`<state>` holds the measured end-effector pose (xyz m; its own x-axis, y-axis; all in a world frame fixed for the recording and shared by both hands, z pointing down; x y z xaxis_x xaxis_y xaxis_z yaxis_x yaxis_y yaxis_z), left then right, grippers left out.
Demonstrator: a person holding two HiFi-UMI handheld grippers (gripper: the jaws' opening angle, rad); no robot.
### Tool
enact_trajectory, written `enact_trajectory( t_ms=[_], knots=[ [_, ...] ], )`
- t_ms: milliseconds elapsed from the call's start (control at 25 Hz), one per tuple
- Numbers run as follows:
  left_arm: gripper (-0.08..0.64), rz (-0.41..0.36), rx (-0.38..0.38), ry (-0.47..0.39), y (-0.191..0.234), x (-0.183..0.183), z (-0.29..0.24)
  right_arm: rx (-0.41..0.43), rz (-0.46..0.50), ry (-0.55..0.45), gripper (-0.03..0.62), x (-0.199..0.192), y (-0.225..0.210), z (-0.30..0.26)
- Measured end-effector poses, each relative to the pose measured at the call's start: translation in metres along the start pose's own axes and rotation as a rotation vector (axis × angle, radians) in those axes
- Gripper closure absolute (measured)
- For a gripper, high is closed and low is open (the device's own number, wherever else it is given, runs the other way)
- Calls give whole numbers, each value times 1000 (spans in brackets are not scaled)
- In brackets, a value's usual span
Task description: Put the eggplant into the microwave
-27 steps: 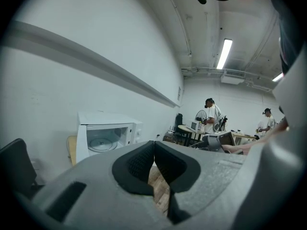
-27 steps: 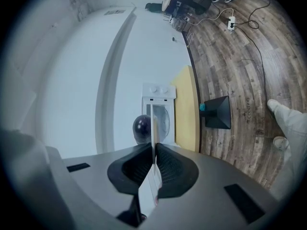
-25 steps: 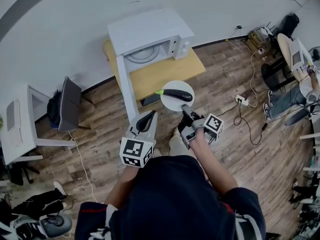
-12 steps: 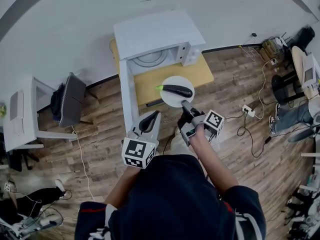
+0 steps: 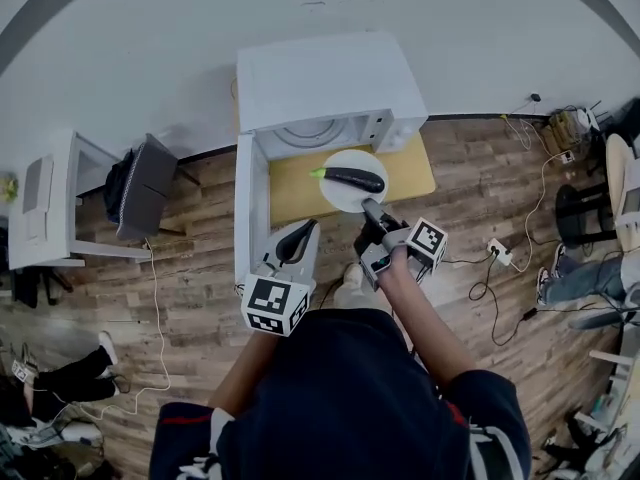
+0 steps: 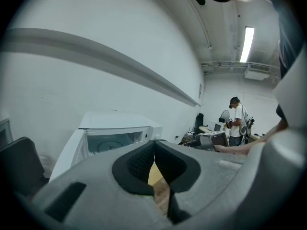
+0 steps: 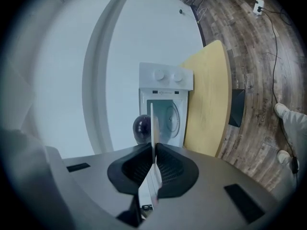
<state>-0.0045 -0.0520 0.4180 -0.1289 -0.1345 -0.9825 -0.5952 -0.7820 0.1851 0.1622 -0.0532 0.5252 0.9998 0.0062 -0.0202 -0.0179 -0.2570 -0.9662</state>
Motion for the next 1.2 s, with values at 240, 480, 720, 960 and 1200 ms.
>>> enact_trajectory(
  t_ms=[240,480,720,960,1200],
  knots=[
    [543,-1,90,13,8,-5,-28,-10,3,74,567,18,2,-30],
    [543,-23,175,13,15,-7,-43,-21,6,145,566,27,2,-52],
    [543,-46,256,16,21,-10,-50,-11,21,216,568,29,8,-72],
    [543,-48,334,11,25,-13,-52,-18,35,273,566,33,8,-82],
    [543,-61,401,16,28,-19,-49,-19,42,311,566,39,2,-84]
  ],
)
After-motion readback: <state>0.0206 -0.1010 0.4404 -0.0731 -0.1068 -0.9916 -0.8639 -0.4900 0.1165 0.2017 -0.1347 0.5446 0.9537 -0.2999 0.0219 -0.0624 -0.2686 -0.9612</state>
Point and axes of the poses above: the fingertips, and each gripper's own axes: z backward along the fingers, y to its left, x out of its top, the point moved 3 cm from there along z, backward along the fingers, and after that the axes turned 15 degrees about -y, right-handed, at the moved point
